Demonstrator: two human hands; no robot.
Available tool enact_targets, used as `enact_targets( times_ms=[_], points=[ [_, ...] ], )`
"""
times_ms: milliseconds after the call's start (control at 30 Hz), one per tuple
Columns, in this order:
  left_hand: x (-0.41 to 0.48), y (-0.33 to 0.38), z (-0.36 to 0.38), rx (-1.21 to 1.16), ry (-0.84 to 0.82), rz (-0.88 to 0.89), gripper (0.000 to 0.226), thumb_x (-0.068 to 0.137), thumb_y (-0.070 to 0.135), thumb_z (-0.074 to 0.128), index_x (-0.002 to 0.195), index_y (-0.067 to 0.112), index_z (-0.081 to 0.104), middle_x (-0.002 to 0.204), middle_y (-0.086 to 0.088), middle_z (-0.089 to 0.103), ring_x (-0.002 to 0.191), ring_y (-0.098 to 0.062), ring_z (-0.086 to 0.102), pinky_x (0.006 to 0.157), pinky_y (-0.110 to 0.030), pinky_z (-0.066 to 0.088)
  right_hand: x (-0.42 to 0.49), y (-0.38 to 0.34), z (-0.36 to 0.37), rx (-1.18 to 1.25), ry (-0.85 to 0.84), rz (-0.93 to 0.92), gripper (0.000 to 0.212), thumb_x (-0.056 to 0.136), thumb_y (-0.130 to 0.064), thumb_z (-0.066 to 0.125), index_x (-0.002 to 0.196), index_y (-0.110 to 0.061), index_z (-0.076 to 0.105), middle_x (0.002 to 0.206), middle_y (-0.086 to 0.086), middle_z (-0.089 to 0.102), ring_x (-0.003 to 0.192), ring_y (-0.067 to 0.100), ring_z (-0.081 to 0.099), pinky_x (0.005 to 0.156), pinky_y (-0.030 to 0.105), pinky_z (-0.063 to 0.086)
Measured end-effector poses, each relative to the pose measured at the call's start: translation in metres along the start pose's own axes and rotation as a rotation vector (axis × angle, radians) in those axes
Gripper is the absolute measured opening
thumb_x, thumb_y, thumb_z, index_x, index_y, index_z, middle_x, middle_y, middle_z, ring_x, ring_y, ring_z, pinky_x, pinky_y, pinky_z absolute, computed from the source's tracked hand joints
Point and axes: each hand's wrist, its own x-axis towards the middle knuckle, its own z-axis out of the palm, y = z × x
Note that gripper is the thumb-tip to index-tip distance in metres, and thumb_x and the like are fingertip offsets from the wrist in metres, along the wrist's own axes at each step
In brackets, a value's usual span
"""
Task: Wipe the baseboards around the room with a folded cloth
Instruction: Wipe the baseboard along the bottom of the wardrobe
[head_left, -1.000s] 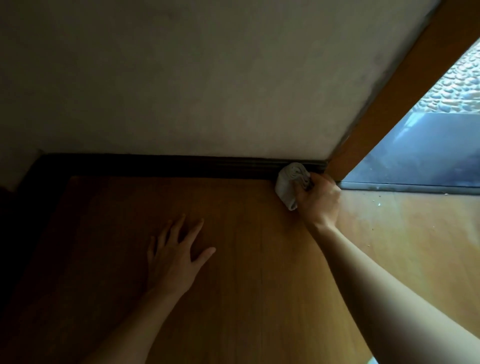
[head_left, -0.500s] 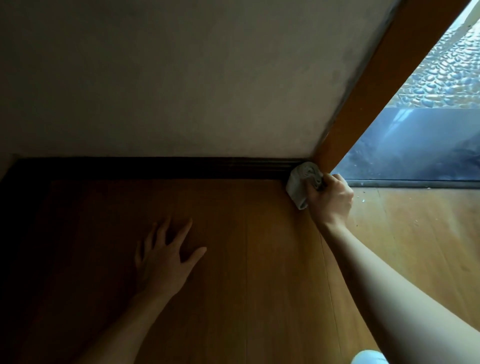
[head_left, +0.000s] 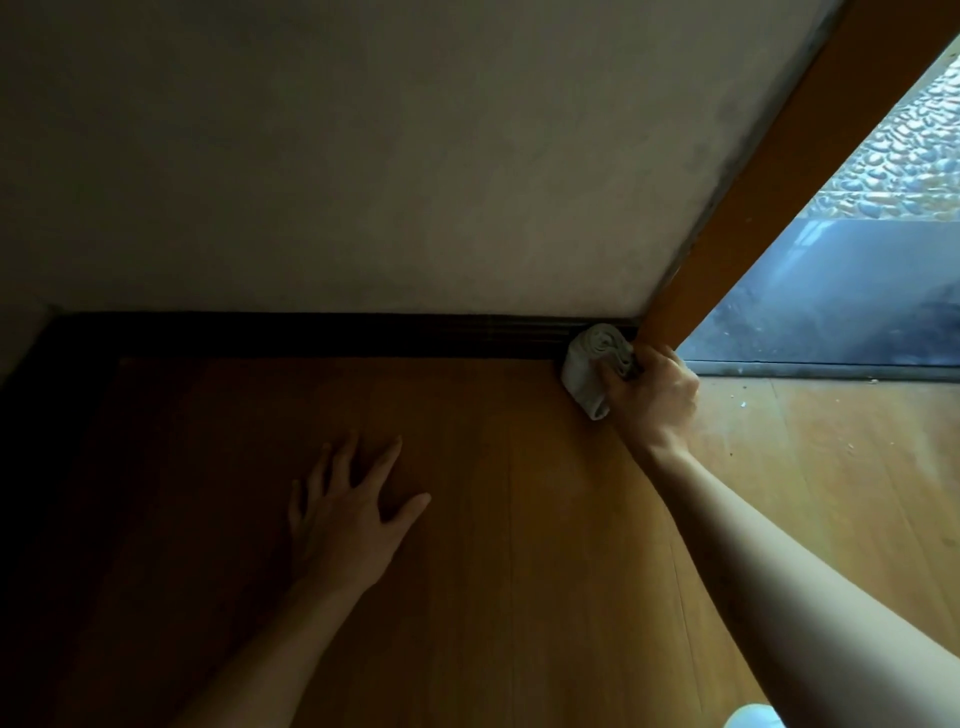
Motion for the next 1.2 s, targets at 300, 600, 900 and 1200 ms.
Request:
enact_targets(
  times_ms=[300, 600, 900, 1200],
  points=[
    [-0.001, -0.002, -0.001, -0.006, -0.002, 0.026, 0.08, 0.085, 0.084, 0.022, 0.156, 0.054, 0.001, 0.169, 0.004, -0.009, 0.155, -0.026, -0.011, 0.124, -0.055, 0.001, -0.002, -0.017, 0.004, -0.049, -0.043, -0.088, 0.024, 0.088, -0.032, 0.071, 0.096, -0.01, 0.076, 0.094, 0.014, 0.068, 0.074, 0.024, 0.056, 0.062, 0.027, 0.037],
    [0.0, -0.003, 0.004, 0.001, 0.014, 0.03, 0.078, 0.087, 0.083, 0.021, 0.155, 0.054, -0.005, 0.168, 0.004, -0.012, 0.155, -0.027, -0.013, 0.124, -0.056, 0.001, -0.023, -0.058, 0.034, 0.012, -0.085, -0.17, 0.021, 0.088, -0.03, 0.071, 0.083, -0.01, 0.071, 0.081, 0.005, 0.06, 0.066, 0.02, 0.054, 0.055, 0.026, 0.032],
    [-0.001, -0.003, 0.004, -0.007, 0.029, 0.032, 0.079, 0.085, 0.083, 0.02, 0.155, 0.054, -0.002, 0.169, 0.002, -0.007, 0.155, -0.027, -0.009, 0.124, -0.056, 0.004, -0.024, -0.061, 0.036, 0.048, -0.094, -0.147, 0.02, 0.088, -0.03, 0.071, 0.087, -0.01, 0.071, 0.082, 0.001, 0.057, 0.071, 0.02, 0.058, 0.058, 0.026, 0.034],
    [0.0, -0.003, 0.004, -0.008, 0.029, 0.035, 0.08, 0.084, 0.083, 0.022, 0.156, 0.054, 0.0, 0.169, 0.002, -0.007, 0.155, -0.027, -0.01, 0.124, -0.056, 0.004, -0.004, 0.009, -0.004, -0.072, 0.066, 0.087, 0.028, 0.089, -0.03, 0.07, 0.094, -0.003, 0.072, 0.086, 0.017, 0.065, 0.079, 0.035, 0.059, 0.065, 0.029, 0.031]
  ],
)
